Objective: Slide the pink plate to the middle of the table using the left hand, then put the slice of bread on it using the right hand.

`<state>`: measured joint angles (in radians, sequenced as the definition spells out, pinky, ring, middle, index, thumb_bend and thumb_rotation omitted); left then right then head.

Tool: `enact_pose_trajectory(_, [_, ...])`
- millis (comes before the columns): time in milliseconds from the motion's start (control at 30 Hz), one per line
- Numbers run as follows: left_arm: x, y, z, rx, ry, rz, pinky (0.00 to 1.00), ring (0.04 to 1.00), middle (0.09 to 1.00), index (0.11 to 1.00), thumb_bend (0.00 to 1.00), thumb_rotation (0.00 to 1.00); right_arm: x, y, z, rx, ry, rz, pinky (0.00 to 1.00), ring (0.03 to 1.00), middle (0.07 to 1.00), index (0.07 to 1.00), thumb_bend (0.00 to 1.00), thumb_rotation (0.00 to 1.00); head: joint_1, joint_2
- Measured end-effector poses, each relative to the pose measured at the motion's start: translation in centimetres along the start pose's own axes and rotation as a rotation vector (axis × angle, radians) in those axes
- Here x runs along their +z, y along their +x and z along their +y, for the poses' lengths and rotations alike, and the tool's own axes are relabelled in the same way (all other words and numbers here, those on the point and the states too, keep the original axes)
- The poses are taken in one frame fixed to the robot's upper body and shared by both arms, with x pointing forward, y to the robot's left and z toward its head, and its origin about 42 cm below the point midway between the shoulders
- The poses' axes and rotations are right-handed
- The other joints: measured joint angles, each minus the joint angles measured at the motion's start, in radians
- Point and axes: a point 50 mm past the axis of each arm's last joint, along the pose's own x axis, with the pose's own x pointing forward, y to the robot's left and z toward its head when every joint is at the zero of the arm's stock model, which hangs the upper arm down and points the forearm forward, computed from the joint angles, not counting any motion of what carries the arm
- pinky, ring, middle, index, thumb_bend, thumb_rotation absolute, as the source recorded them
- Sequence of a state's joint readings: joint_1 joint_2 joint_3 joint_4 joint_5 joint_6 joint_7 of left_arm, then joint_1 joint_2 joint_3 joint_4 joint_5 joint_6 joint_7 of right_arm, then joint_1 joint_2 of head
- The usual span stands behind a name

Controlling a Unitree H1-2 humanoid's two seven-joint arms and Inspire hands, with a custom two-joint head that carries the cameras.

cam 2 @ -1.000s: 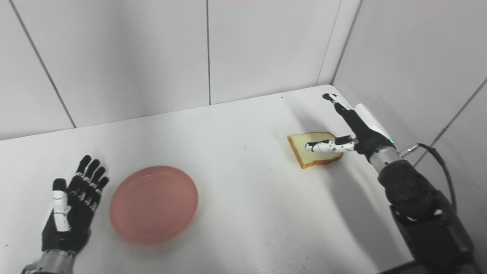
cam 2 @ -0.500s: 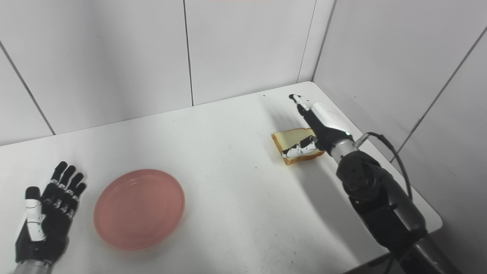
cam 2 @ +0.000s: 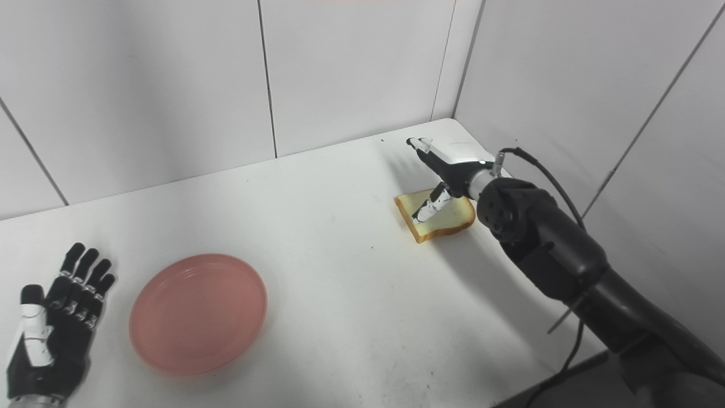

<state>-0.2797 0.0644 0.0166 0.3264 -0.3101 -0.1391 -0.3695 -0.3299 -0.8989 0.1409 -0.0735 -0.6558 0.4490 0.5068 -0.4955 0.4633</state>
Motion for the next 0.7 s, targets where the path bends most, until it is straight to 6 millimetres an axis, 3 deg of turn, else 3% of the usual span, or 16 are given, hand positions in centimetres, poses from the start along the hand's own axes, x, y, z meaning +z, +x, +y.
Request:
enact_pose_trajectory(133, [0.0,0.0,0.0,-0.006,0.003,-0.004,0.99,0.976,0.988,0.95,0.84,0.93,-1.4,0.7,0.6,0.043,-0.029,0.034,1.0,1.0,1.0,1.0,1.0,0.2,0.003,0.003])
enact_pose_trajectory(267, [0.0,-0.1,0.0,-0.006,0.008,-0.005,0.99,0.973,0.986,0.952,0.84,0.94,-2.3,1.0,-0.3,0.066,-0.063,0.045,1.0,1.0,1.0,1.0,1.0,0.24,0.006,0.006])
enact_pose_trajectory(467, [0.2,-0.2,-0.2,-0.009,0.041,-0.035,0.99,0.971,0.986,0.959,0.83,0.96,-2.2,1.1,-2.0,0.076,-0.113,0.035,1.0,1.0,1.0,1.0,1.0,0.26,0.012,0.008])
enact_pose_trajectory(700, [0.4,-0.5,-0.7,-0.024,0.109,-0.079,0.99,0.973,0.985,0.961,0.84,0.97,-1.6,1.4,-0.7,0.139,-0.197,0.022,1.0,1.0,1.0,1.0,1.0,0.22,0.014,0.006])
